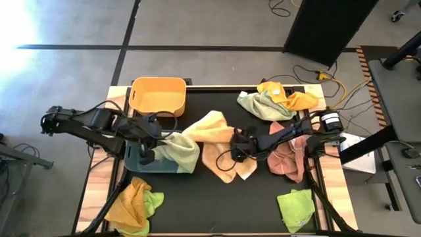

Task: Sort microfiber towel by color & place in baskets
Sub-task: Put the bottom light green microfiber towel into the blue bin

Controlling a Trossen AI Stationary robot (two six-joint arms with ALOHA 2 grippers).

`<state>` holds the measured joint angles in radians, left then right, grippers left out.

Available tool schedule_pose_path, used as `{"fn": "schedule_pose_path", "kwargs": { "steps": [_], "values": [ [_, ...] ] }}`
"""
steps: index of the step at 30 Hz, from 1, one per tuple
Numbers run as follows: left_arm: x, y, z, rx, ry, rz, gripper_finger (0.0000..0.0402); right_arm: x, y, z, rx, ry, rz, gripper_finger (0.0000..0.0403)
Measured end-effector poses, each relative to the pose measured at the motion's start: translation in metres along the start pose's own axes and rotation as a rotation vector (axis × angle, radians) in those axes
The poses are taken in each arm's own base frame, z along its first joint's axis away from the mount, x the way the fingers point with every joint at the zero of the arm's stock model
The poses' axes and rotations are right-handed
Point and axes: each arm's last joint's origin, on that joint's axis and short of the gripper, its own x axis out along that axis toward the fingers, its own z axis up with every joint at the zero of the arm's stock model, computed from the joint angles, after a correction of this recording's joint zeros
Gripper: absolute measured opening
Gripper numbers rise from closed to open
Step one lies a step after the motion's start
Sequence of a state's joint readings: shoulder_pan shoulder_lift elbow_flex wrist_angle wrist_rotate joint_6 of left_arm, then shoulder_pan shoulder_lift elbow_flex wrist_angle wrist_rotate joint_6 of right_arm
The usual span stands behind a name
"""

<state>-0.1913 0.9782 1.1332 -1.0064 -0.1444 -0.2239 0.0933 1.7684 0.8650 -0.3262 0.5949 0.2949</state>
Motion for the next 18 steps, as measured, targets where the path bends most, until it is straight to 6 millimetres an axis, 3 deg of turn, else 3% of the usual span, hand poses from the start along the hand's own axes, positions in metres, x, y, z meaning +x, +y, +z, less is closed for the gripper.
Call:
{"fn": "schedule_pose_path", "kwargs": {
  "steps": [7, 12, 18],
  "values": [
    [-0.022, 0.007, -0.017, -0.046, 0.016, 0.005, 0.0015, -0.032, -0.027, -0.019, -0.018, 0.169, -0.049, 0.0238],
    [-0.041, 0.012, -0.027, -0.094, -0.039, -0.011, 0.0016, -0.052, -0.039, -0.014, 0.032, 0.094, -0.023, 0.0243],
    [-0.028, 0.011, -0.038, -0.163, 0.030, -0.071, 0.0005, -0.069, -0.048, -0.005, 0.084, -0.019, 0.008, 0.0252]
  ]
}}
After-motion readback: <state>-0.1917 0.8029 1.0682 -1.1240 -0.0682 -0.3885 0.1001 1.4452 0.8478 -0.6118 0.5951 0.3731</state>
